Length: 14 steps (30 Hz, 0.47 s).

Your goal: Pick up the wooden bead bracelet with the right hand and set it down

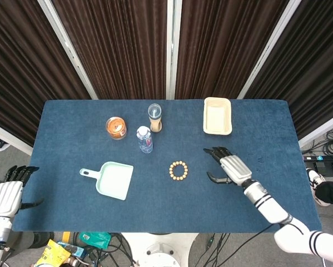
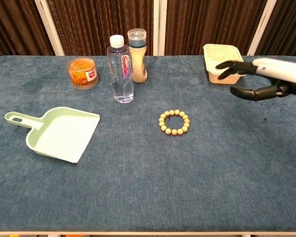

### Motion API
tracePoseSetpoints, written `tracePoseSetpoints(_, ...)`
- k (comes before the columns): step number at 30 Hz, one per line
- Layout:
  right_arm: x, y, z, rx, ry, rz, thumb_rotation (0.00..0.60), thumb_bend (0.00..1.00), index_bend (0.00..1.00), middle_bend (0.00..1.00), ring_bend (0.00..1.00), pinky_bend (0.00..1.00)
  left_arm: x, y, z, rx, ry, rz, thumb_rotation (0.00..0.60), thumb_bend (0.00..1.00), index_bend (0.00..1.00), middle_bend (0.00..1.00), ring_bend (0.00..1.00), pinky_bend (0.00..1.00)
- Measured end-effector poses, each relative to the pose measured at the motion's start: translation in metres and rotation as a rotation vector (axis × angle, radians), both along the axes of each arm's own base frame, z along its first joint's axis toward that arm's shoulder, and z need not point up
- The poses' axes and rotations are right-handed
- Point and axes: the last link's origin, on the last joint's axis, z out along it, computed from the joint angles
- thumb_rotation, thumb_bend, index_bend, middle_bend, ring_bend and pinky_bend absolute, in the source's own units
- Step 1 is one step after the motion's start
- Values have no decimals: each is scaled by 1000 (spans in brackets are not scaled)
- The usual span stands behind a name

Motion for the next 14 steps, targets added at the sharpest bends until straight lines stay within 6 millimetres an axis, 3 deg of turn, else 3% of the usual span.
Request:
tracePoseSetpoints(2, -6, 3, 13, -72, -10, -10, 557, 402, 3, 175, 0, 9, -1, 1, 0, 14, 17, -2, 600, 0, 176, 159, 91, 61)
tracePoseSetpoints(5, -22, 16, 40, -218, -3, -35, 550, 405, 6, 168, 0, 5, -2, 1, 1, 38, 50, 1, 600, 0, 176, 159, 91, 61)
tracePoseSetpoints(11, -66, 75, 94, -461, 58, -152, 374, 414, 6, 144, 0, 0, -5, 0, 1, 89, 132, 18, 600, 0, 176, 158, 91, 61)
tracePoseSetpoints(14, -79, 105, 110, -507, 70, -210, 331, 416, 6, 141, 0, 0, -3, -3, 1, 98, 131, 23, 600, 0, 176, 158, 91, 61)
